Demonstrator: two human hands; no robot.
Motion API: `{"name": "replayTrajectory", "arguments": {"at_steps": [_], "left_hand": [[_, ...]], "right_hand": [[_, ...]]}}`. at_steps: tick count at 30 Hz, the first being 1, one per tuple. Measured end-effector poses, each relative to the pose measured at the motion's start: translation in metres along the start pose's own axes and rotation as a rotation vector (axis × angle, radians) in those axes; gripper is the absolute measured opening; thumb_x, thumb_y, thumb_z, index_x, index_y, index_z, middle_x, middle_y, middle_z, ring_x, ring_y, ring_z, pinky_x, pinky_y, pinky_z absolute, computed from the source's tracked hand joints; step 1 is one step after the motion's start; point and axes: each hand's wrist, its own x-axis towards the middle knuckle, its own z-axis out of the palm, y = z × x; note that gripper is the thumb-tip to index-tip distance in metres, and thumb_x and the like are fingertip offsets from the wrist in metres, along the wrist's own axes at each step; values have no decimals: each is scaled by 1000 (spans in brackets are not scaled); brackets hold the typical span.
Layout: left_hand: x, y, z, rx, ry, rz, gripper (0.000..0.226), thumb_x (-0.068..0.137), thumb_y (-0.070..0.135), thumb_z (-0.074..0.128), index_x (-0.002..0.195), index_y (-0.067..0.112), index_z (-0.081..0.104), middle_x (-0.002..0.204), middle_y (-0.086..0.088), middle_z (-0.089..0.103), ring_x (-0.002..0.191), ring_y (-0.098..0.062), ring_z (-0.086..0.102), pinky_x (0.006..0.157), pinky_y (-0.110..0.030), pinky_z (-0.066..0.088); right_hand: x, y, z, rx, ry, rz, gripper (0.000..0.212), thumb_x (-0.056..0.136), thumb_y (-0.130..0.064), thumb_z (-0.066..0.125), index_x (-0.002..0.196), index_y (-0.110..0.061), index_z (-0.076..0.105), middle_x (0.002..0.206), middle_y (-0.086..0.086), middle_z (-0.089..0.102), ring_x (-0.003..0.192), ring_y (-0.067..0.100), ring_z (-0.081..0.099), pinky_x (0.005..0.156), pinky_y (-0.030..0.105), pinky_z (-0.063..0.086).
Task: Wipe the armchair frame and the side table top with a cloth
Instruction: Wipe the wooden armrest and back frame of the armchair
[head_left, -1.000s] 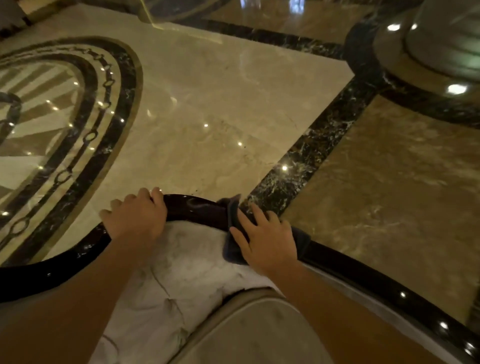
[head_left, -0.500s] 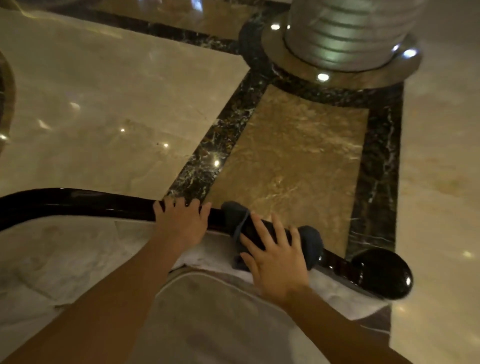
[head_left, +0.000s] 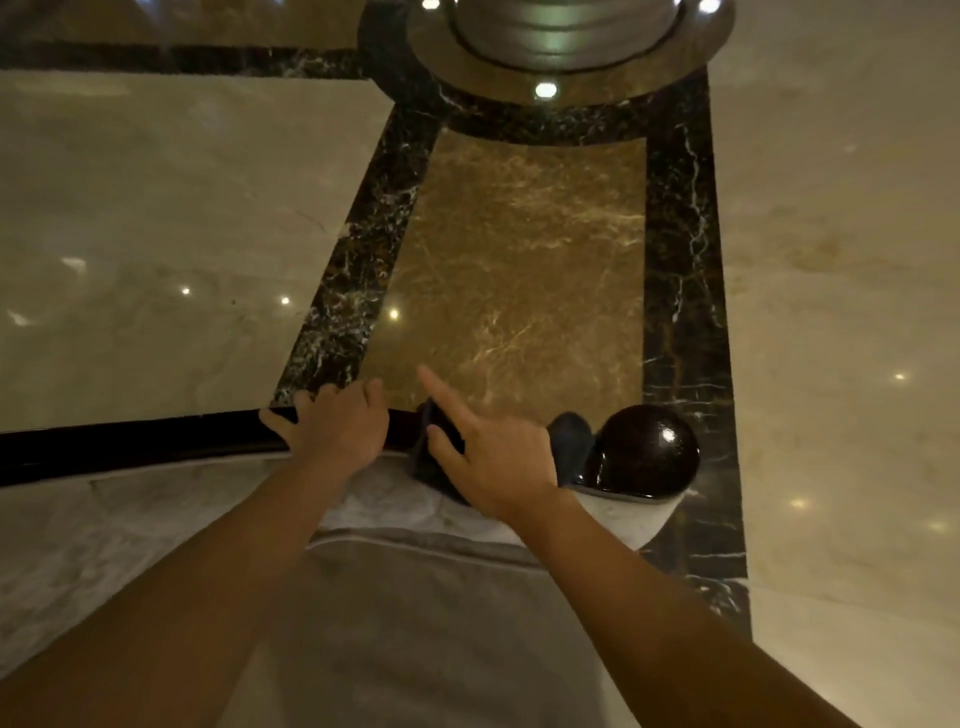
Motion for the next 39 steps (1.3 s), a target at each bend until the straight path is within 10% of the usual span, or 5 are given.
{"name": "replayTrajectory", "arguments": {"at_steps": [8,21,25,31,39], "left_hand": [[-26,32,10,41,254,442,44,97,41,18,78,26,55,93,-4,64,97,-30,56,98,-50,36],[-51,98,41,197,359,504,60,97,46,18,58,25,59,58,3,59,71,-23,56,76,-41,36],[-53,95,42,202,377,511,58,97,44,26,51,23,54,51,5,53,60,-20,50,71,-39,39],[-56,99,40,197,381,493,53,95,41,33,49,21,50,51,1,50,57,-22,49,71,-38,42],[-52,96,43,217,412,526,52,93,40,32,49,21,50,50,0,50,53,-22,48,68,-37,42]], "right_hand": [[-68,83,-19,-255,-122,114,46,107,-53,21,145,-37,41,136,1,62,139,35,43,122,54,18],[-89,104,-22,-311,-26,437,46,105,-55,22,149,-48,34,167,5,24,153,43,10,123,59,4],[-119,118,-26,-344,-91,172,52,106,-54,18,157,-46,15,169,3,16,156,38,1,124,58,7],[-62,128,-39,-232,13,578,54,104,-49,22,153,-31,35,151,11,48,139,40,39,118,55,29],[-54,165,-62,-48,-110,367,43,104,-51,31,121,-24,59,115,9,61,105,33,53,79,45,52]]}}
